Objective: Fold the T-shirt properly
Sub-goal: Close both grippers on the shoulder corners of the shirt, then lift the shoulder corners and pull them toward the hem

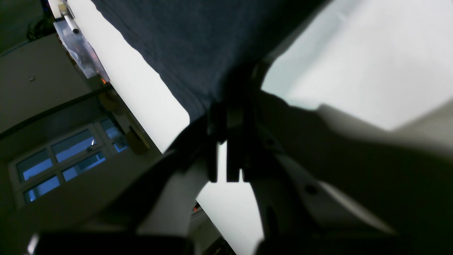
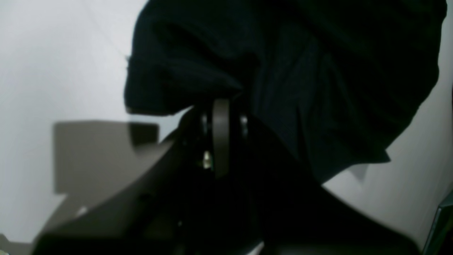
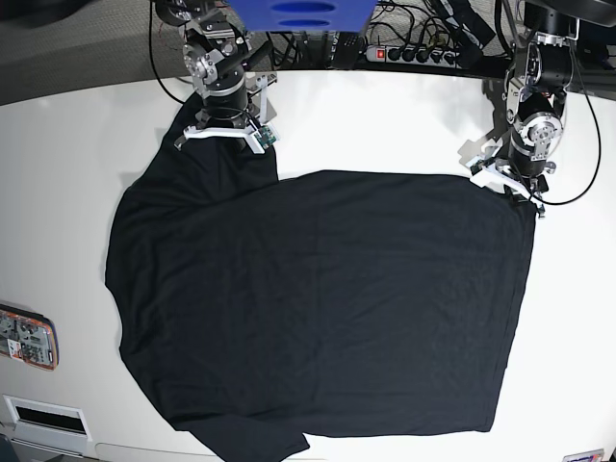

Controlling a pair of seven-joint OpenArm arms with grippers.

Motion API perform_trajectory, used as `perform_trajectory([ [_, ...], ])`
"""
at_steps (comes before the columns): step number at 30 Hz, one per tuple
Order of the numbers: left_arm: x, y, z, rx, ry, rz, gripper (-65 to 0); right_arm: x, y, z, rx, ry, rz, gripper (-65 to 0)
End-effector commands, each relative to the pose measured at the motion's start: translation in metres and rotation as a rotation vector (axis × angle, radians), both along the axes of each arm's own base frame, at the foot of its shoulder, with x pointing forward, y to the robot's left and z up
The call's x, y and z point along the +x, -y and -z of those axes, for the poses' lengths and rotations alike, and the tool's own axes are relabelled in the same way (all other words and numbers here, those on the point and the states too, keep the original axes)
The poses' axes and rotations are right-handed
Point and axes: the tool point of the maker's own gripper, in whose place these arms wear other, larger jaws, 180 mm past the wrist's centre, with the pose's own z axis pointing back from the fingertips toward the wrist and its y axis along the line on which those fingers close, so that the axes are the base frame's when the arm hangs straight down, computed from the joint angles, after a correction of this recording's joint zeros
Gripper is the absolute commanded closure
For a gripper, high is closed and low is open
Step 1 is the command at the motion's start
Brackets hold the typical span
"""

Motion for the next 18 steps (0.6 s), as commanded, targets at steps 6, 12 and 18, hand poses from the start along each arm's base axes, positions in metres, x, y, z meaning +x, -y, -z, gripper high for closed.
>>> perform_trajectory([
  [6, -0.013, 0.003, 0.009, -0.039, -0.036, -0.020, 0.0, -0.008, 0.000, -0.005, 0.007, -0.040, 0.007, 0.0],
  [12, -0.009, -0.007, 0.004, -0.035, -0.015, -0.047, 0.0, -0.001, 0.009, -0.015, -0.008, -0.007, 0.001, 0.0],
  [18, -0.009, -0.007, 0.004, -0.034, -0.016, -0.046, 0.0, 0.000, 0.020, -0.015, -0.041, -0.006, -0.010, 0.0],
])
